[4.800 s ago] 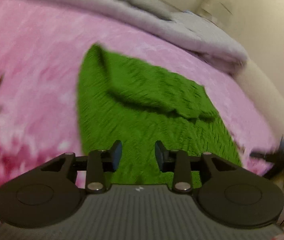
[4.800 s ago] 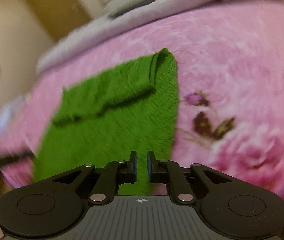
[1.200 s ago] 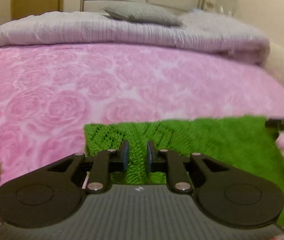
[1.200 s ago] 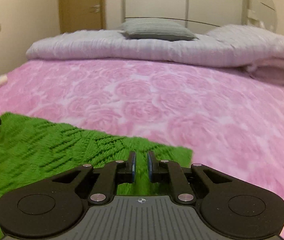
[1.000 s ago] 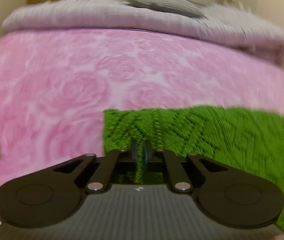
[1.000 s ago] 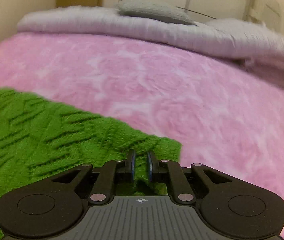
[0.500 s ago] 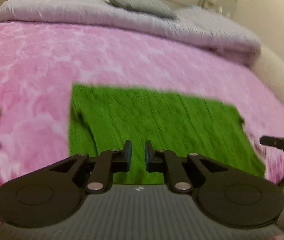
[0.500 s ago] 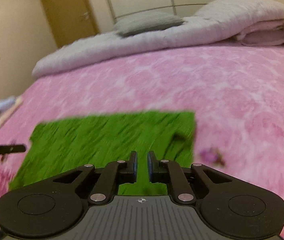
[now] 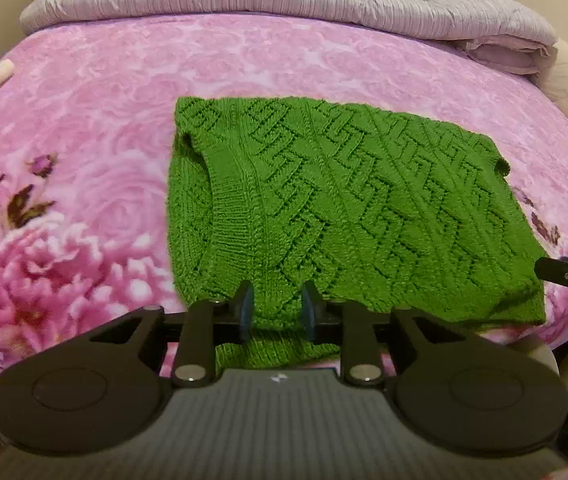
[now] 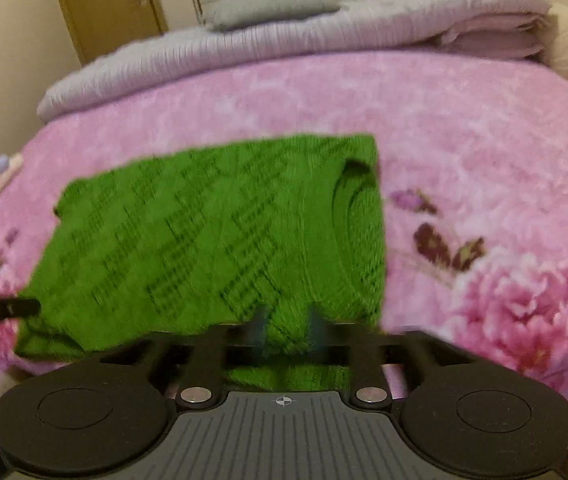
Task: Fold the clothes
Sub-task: 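Lay the hem down on the sweater and open both grippers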
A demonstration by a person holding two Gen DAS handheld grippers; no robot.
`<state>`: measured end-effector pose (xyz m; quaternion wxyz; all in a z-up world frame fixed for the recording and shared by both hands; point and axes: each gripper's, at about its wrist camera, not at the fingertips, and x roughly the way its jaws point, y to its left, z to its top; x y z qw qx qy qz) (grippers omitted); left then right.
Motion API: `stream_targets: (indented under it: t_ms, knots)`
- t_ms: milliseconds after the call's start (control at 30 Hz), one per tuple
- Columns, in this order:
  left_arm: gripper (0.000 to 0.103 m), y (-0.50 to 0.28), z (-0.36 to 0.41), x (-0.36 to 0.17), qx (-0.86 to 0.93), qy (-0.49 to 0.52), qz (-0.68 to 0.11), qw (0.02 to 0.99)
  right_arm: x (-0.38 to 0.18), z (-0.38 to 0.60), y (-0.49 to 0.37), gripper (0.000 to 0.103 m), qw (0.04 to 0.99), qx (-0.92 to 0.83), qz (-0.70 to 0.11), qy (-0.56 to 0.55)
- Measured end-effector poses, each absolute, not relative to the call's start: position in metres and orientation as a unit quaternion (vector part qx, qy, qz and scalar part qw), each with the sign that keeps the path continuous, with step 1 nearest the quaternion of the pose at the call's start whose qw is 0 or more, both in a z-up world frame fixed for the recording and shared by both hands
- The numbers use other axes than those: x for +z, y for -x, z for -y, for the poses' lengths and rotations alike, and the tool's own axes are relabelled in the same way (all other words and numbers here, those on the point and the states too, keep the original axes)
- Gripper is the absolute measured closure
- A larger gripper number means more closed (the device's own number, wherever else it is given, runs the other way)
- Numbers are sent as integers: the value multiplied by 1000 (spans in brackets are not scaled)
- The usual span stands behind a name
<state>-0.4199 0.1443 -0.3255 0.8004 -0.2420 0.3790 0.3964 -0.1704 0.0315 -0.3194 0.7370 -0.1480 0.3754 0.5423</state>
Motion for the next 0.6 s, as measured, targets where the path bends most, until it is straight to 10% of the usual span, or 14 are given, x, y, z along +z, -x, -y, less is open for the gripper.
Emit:
stream_targets:
  t_ms: [600]
  knots:
    - [74,419,-113,-312,403,227,-406,788,-308,-10,196,28,720,549,-402,132]
